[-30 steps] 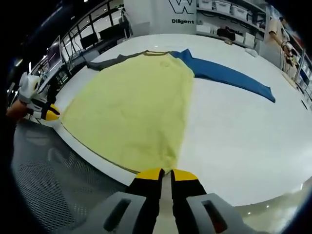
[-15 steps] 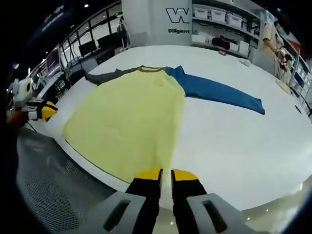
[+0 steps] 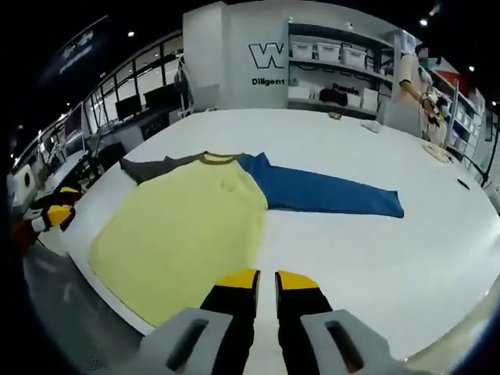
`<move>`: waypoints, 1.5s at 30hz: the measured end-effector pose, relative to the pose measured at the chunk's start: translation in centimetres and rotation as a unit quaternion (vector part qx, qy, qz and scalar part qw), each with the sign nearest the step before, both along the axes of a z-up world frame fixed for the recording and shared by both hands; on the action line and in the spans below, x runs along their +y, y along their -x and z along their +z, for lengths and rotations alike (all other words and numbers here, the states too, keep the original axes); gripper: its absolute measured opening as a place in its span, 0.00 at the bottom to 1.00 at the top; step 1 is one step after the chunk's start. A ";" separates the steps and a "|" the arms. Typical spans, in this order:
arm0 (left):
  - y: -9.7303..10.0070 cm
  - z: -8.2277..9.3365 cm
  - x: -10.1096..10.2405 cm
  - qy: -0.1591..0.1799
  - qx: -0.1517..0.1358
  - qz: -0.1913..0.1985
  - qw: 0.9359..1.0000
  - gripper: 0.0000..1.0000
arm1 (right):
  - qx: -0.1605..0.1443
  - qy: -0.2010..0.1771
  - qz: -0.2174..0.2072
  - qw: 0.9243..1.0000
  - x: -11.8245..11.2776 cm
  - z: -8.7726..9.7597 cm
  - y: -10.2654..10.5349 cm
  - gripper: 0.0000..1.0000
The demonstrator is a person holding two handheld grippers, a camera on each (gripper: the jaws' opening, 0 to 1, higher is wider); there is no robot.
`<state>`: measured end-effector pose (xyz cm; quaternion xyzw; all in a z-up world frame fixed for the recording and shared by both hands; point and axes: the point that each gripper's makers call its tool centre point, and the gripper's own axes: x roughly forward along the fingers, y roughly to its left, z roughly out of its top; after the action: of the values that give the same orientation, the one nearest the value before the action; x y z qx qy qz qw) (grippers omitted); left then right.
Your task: Fold the garment on the visible template until the final outline fits inside the template.
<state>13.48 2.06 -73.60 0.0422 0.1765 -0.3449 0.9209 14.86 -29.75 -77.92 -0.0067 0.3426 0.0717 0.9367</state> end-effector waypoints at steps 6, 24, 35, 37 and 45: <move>-0.7 0.2 0.8 -0.001 -0.012 0.037 0.999 0.84 | -0.014 0.008 -0.028 0.999 -2.7 1.0 -1.9 0.06; -1.3 1.2 2.4 0.057 -0.014 0.092 0.994 0.97 | -0.054 0.046 -0.127 0.989 -12.2 2.3 -8.0 0.08; -1.4 -0.1 2.9 0.039 0.009 0.103 0.994 0.95 | -0.049 0.060 -0.191 0.978 -20.7 -0.9 -12.6 0.12; -1.4 -0.5 3.0 0.034 0.016 0.106 0.994 0.94 | -0.041 0.058 -0.203 0.977 -21.7 -1.6 -13.0 0.13; -1.1 -1.8 3.4 0.012 0.040 0.113 0.993 0.92 | -0.034 0.040 -0.234 0.971 -24.8 -4.2 -14.8 0.13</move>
<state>14.61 5.44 -75.35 -0.0032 0.2126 -0.2423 0.9466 29.63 -54.56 -82.15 0.0334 0.3052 -0.1637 0.9375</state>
